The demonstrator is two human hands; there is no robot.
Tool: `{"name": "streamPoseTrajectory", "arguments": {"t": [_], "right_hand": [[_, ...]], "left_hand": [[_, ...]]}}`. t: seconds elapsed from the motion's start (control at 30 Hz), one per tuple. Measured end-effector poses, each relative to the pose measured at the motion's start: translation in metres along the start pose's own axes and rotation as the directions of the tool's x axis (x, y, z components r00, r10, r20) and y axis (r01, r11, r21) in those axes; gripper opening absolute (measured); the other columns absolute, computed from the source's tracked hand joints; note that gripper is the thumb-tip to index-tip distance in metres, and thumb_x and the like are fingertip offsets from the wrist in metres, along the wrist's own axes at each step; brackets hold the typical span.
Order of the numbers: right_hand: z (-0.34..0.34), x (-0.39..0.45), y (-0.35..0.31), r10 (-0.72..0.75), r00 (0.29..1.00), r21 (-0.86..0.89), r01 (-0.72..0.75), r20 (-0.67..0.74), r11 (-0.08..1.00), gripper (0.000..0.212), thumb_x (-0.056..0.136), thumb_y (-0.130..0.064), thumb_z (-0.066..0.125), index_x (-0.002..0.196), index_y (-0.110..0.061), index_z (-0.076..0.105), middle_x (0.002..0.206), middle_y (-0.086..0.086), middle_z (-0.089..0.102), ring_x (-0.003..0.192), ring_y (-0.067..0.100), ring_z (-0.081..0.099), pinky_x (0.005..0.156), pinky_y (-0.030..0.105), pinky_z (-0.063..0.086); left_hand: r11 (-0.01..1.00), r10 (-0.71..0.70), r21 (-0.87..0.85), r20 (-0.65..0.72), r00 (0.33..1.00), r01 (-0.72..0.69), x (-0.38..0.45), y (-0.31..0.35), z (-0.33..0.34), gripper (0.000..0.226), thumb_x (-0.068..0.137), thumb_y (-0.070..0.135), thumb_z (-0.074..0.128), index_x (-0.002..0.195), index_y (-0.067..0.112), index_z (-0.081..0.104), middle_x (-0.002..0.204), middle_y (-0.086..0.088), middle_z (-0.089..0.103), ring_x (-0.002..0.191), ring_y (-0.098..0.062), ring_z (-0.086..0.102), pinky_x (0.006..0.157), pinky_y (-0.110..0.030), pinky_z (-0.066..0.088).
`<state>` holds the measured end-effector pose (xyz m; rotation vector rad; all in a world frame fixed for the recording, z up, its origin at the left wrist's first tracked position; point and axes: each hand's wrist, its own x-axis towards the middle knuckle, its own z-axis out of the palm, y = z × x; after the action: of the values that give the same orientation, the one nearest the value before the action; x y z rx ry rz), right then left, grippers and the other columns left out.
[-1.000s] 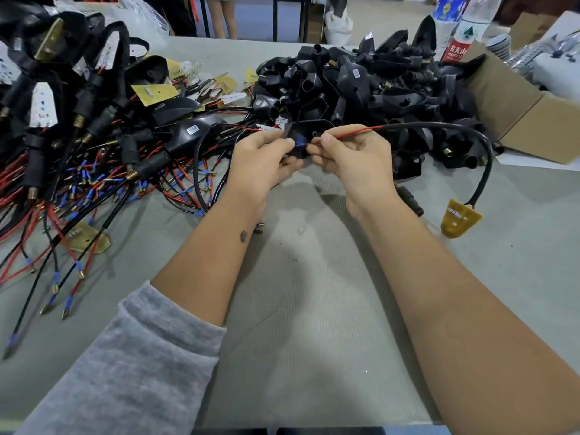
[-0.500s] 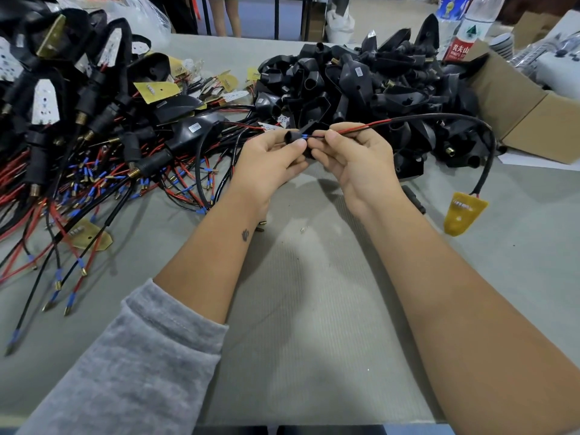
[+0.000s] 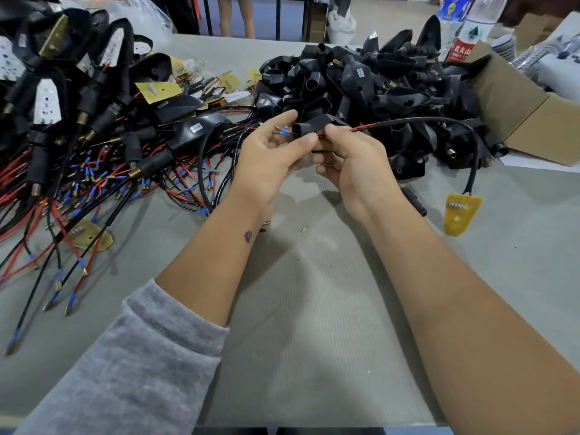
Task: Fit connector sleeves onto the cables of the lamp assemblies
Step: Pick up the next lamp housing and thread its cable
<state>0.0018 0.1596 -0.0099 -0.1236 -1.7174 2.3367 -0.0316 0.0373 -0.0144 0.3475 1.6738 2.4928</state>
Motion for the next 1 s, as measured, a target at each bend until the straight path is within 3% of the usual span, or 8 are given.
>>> {"name": "streamPoseTrajectory", "arguments": {"t": [0.17,0.3,0.4,0.57,0.63,0.77,0.93,1.0], "right_hand": [[-0.001,0.002,0.000,0.082,0.997,0.012,-0.082,-0.002,0.997,0.032,0.102,-0.026,0.044,0.084,-0.010,0.066,0.072,0.006,0.065,0.060,0.015,0.057,0.059,0.025,0.048],[-0.002,0.005,0.003,0.098,0.995,-0.048,-0.098,-0.007,0.994,0.029,0.102,-0.028,0.047,0.088,-0.009,0.064,0.063,0.003,0.058,0.051,0.014,0.050,0.050,0.023,0.042],[-0.003,0.007,0.004,0.089,0.995,-0.062,-0.091,-0.038,0.994,0.027,0.101,-0.029,0.048,0.090,-0.010,0.063,0.060,0.001,0.054,0.049,0.013,0.046,0.048,0.024,0.039],[-0.004,0.007,0.003,-0.010,0.989,-0.012,0.008,-0.149,1.000,0.017,0.097,-0.022,0.056,0.084,-0.014,0.065,0.056,-0.004,0.052,0.046,0.010,0.044,0.049,0.023,0.037],[-0.007,0.008,-0.001,-0.028,0.979,0.084,0.045,-0.200,0.995,0.019,0.098,-0.023,0.054,0.086,-0.014,0.065,0.054,-0.005,0.051,0.046,0.009,0.044,0.048,0.021,0.038],[-0.012,0.009,-0.003,0.012,0.974,0.137,0.019,-0.224,0.990,0.030,0.103,-0.026,0.046,0.084,-0.011,0.064,0.064,-0.002,0.056,0.052,0.009,0.051,0.054,0.022,0.042],[-0.006,0.007,0.002,-0.074,0.982,-0.114,0.055,-0.173,0.992,0.023,0.101,-0.016,0.050,0.087,-0.009,0.067,0.078,0.004,0.064,0.060,0.011,0.055,0.059,0.023,0.048],[-0.004,0.006,0.003,-0.096,0.982,-0.177,0.067,-0.160,0.982,0.019,0.100,-0.013,0.051,0.089,-0.010,0.067,0.078,0.004,0.067,0.063,0.012,0.057,0.061,0.024,0.049]], "left_hand": [[0.996,-0.078,0.052,0.114,0.990,0.072,-0.004,0.002,0.002,0.021,0.098,0.008,0.054,0.116,0.011,0.064,0.090,-0.001,0.070,0.080,-0.010,0.065,0.073,-0.020,0.055],[0.945,-0.138,0.316,0.161,0.977,0.082,-0.001,-0.002,0.005,0.035,0.104,0.035,0.039,0.134,0.026,0.054,0.108,0.004,0.065,0.105,-0.012,0.061,0.101,-0.036,0.049],[0.933,-0.136,0.351,0.149,0.979,0.076,-0.001,-0.003,0.006,0.042,0.106,0.043,0.023,0.139,0.033,0.047,0.133,-0.003,0.057,0.120,-0.017,0.057,0.103,-0.038,0.048],[0.963,-0.074,0.262,0.013,0.997,0.068,-0.002,-0.001,0.002,0.042,0.106,0.043,0.024,0.124,0.026,0.058,0.111,-0.005,0.070,0.085,-0.017,0.074,0.064,-0.031,0.060],[0.975,-0.083,0.201,-0.053,0.995,0.092,0.001,0.000,-0.001,0.046,0.106,0.043,0.023,0.122,0.021,0.060,0.103,-0.007,0.073,0.079,-0.020,0.074,0.059,-0.029,0.059],[0.985,-0.126,0.103,-0.131,0.983,0.140,0.005,0.004,-0.008,0.054,0.105,0.046,0.020,0.122,0.018,0.062,0.098,-0.008,0.074,0.079,-0.023,0.075,0.059,-0.027,0.058],[0.995,-0.083,0.046,-0.046,0.995,0.085,0.004,0.000,-0.007,0.018,0.106,0.026,0.039,0.116,0.026,0.054,0.107,-0.006,0.068,0.083,-0.019,0.074,0.075,-0.030,0.059],[0.997,-0.074,0.033,-0.038,0.997,0.075,0.005,-0.002,-0.007,0.018,0.103,0.015,0.045,0.117,0.020,0.055,0.103,-0.003,0.067,0.080,-0.015,0.073,0.075,-0.028,0.058]]}}
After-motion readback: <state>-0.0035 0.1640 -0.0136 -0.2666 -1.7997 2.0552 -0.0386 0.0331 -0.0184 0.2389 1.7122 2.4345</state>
